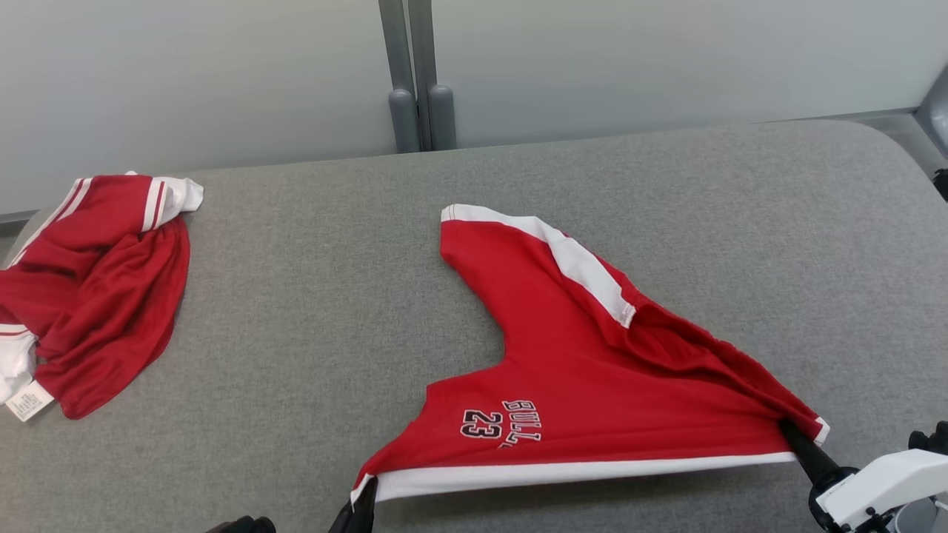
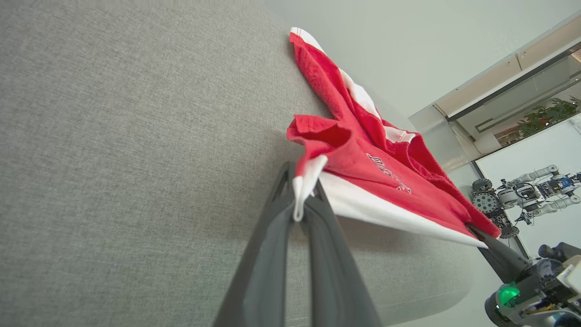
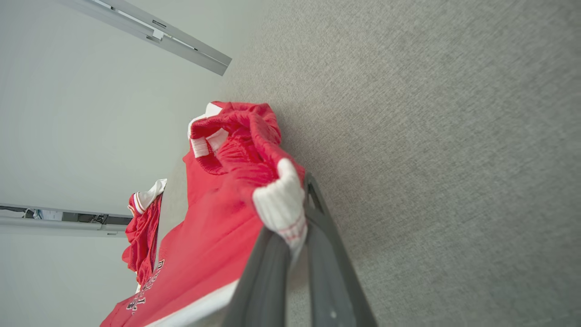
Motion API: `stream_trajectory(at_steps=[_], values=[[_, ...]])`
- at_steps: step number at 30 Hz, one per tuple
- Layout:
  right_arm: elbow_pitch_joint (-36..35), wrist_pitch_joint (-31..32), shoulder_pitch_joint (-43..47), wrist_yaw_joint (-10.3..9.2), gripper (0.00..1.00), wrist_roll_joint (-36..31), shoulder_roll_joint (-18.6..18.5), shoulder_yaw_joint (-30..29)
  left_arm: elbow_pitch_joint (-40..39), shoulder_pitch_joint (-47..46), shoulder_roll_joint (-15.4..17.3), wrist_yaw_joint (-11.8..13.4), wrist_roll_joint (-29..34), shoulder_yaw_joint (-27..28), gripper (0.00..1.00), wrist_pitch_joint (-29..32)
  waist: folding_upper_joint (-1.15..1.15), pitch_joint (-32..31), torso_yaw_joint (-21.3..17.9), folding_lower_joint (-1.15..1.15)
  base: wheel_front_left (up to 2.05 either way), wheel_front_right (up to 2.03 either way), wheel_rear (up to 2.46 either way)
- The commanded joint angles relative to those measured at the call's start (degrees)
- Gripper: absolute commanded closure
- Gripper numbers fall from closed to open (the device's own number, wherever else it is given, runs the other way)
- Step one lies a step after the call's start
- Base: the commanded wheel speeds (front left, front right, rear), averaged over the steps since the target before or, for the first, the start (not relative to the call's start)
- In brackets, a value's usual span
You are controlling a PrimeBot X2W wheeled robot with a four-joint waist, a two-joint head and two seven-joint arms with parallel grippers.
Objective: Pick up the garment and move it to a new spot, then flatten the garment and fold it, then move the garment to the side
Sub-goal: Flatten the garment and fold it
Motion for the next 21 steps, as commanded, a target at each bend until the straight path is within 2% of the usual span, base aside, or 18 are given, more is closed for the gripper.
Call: stream_trajectory(at_steps=[1, 12, 21], values=[[-0.4, -0.3, 1.2, -0.88, 1.00, 0.1, -1.5, -1.4, -0.5, 0.9, 1.6, 1.2, -0.6, 1.6, 1.00, -0.4, 0.00, -0.7, 0.0, 0.00, 0.00, 0.00, 0.00], [-0.9, -0.4, 2.3, -0.60, 1.00, 1.2, -1.3, -0.3, -6.2, 1.8, 1.8, 2.0, -1.7, 2.0, 1.00, 0.7, 0.00, -2.1, 0.0, 0.00, 0.00, 0.00, 0.00], [2.9, -2.3, 0.7, -0.59, 1.00, -0.2, -1.3, 1.4, -1.3, -0.5, 1.7, 1.7, -1.4, 0.3, 1.00, 2.8, 0.00, -1.8, -0.4, 0.00, 0.00, 0.00, 0.00]])
